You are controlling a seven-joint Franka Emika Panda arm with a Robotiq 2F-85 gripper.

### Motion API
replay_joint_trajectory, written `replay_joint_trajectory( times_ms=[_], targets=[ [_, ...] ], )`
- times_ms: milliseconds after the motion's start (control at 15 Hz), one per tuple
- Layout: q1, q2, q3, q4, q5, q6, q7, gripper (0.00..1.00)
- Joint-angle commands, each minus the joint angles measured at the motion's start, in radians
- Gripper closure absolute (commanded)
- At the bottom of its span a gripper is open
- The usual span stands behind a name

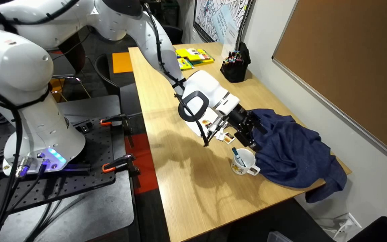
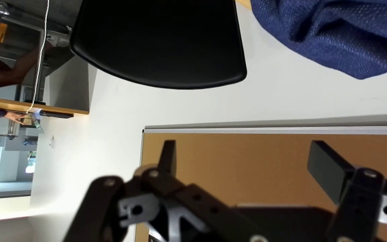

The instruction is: Put the marker in the mug

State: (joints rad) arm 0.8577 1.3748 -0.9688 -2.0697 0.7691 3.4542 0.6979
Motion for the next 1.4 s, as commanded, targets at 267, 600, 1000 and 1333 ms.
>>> replay_joint_trajectory(
  times_ms=[267, 600, 1000, 1333],
  targets=[
    [-0.116, -0.434, 0.023, -0.016, -0.540, 0.000, 0.114, 0.00],
    [-0.255, -0.697, 0.120, -0.055, -0.944, 0.000, 0.208, 0.00],
    [-0.650, -1.022, 0.458, -0.199, -1.425, 0.000, 0.268, 0.00],
    [-0.559, -0.902, 0.359, -0.120, -1.333, -0.001, 0.253, 0.00]
  ],
)
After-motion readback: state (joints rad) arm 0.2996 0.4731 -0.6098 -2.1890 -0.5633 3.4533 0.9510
